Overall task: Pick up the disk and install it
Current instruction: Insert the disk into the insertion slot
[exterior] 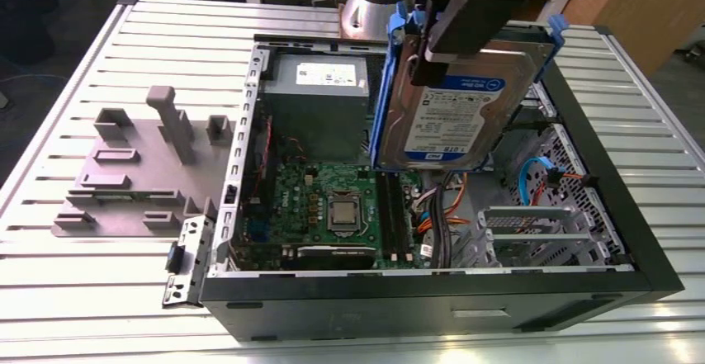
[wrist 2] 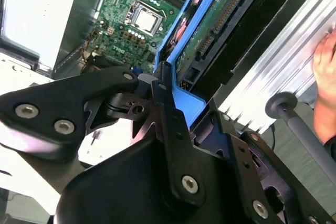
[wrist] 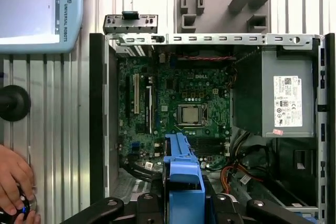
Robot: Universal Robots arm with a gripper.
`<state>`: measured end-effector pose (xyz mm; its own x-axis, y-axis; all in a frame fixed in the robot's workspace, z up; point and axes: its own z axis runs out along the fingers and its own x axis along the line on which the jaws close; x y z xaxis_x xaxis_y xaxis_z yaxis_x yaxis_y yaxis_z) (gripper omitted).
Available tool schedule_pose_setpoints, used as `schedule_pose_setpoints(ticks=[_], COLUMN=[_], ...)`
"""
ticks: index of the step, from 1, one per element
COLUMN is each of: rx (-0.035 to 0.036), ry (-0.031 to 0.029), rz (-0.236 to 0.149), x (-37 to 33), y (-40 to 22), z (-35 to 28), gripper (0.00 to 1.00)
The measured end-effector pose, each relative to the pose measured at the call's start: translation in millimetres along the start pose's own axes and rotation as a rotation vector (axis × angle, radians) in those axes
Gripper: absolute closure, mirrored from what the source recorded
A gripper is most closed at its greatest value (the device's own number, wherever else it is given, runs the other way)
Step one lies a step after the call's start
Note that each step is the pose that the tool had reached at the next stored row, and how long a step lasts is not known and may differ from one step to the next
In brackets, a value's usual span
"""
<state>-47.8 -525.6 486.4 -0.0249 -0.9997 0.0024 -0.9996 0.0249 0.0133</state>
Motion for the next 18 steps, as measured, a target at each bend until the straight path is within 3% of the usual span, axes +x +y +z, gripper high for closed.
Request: schedule_pose_setpoints(ticks=[7, 18], rx=[0.0, -0.0001], ry=[0.0, 0.0002], rz=[0.0, 0.0], x=[8.8, 13.5], y=[-5.7, -22.7], z=[1.7, 6.1], gripper=[0.64, 0.64])
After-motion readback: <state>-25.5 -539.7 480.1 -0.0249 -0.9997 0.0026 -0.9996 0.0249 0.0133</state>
